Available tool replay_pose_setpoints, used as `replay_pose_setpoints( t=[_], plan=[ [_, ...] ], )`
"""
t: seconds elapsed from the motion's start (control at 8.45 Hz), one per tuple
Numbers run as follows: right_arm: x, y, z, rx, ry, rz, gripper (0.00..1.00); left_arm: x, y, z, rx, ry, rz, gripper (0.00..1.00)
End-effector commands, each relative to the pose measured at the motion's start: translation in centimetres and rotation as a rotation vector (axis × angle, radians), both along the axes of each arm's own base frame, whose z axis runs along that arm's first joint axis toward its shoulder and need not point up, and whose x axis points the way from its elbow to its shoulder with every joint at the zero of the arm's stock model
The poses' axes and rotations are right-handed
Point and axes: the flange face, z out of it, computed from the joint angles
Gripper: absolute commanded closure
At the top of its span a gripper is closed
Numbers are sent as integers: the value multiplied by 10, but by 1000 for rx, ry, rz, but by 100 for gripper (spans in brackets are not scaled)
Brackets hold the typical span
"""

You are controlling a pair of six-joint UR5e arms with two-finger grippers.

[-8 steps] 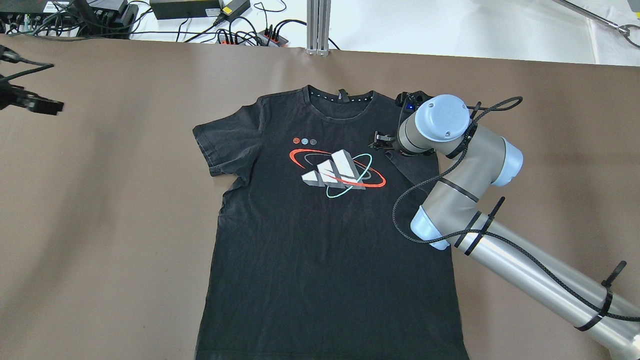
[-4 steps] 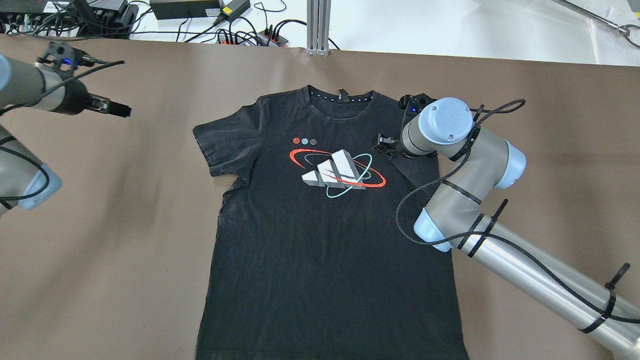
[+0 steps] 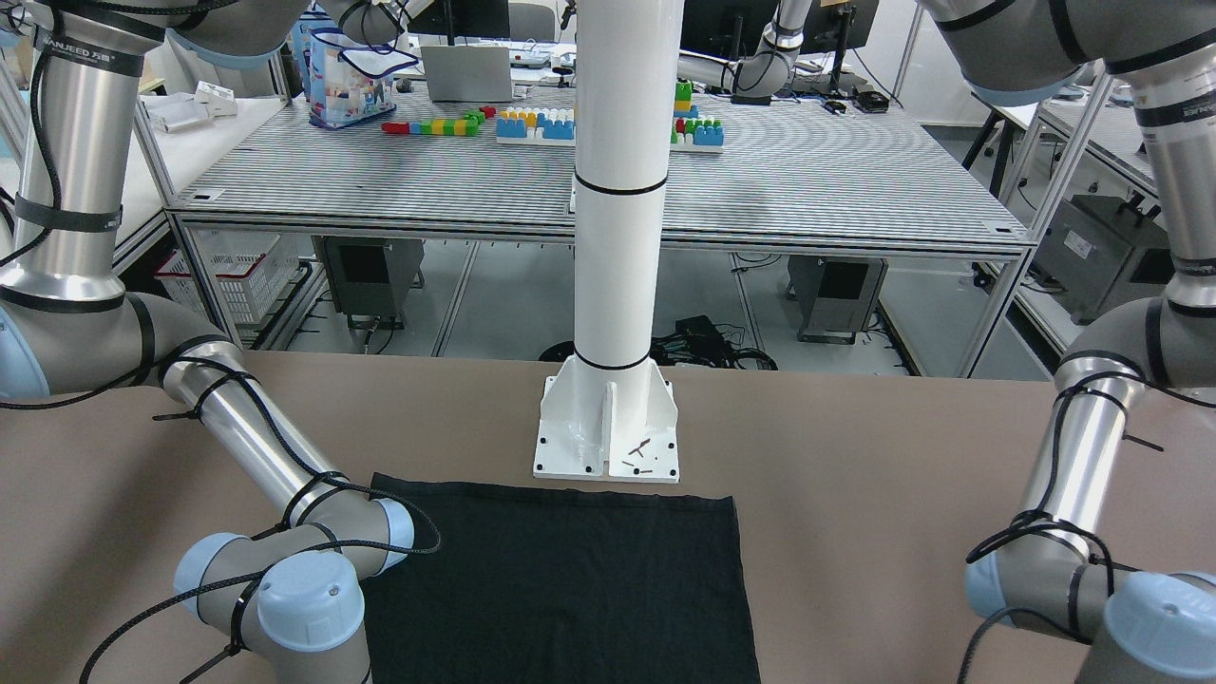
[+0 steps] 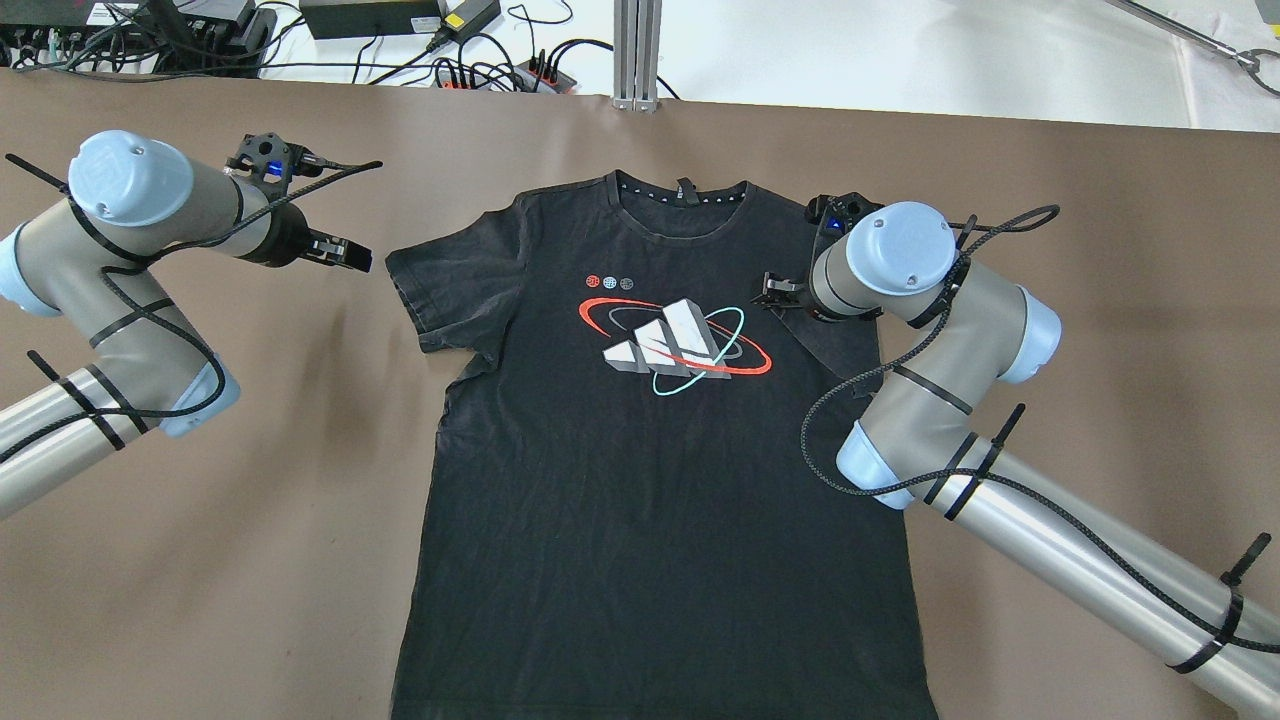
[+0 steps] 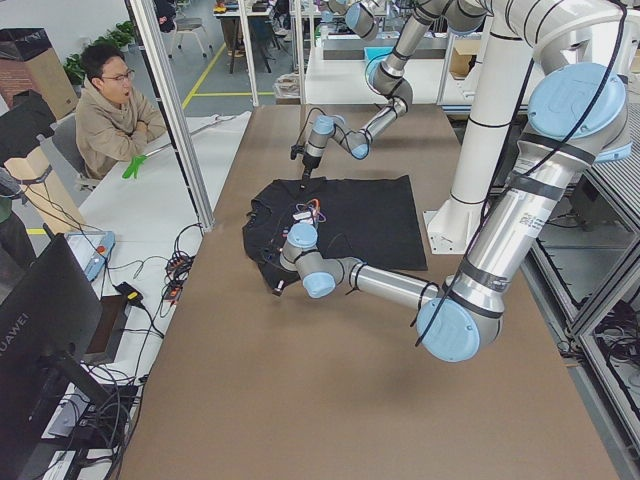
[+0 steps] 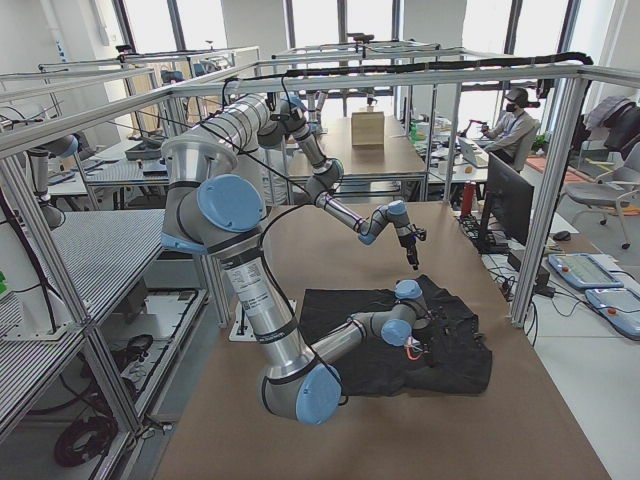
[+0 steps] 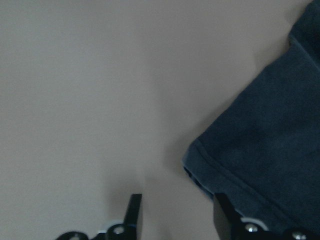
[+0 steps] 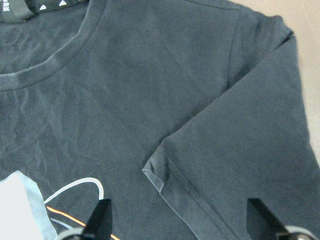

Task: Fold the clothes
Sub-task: 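Grasp the sleeve with the right gripper while the left gripper reaches the other sleeve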

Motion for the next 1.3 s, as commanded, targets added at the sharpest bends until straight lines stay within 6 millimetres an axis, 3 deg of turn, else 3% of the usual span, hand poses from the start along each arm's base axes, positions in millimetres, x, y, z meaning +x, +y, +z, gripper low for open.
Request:
replay_pose_setpoints(
  t=[0.0,0.12,0.35,0.71,0.95,1.06,1.18],
  plan=[
    [4,7,-2,8,-11,-2,5,21,-22,-5,-5,1,3,59],
    [-1,11,-3,10,-12,-10,5,27,-29,-8,-9,-3,2,60],
    [-1,11,-3,11,-13,-10,5,30,-33,9,-4,0,2,60],
    [-2,11,-4,12,-12,-11,5,39,-32,8,-13,7,6,65],
    [-2,11,-4,12,-12,-11,5,43,-31,1,-22,21,-1,82],
    [-2,11,-6,13,-15,-10,5,47,-28,1,-23,23,6,100],
    [-2,11,-6,13,-15,-10,5,46,-28,-6,-25,37,0,100]
  ],
)
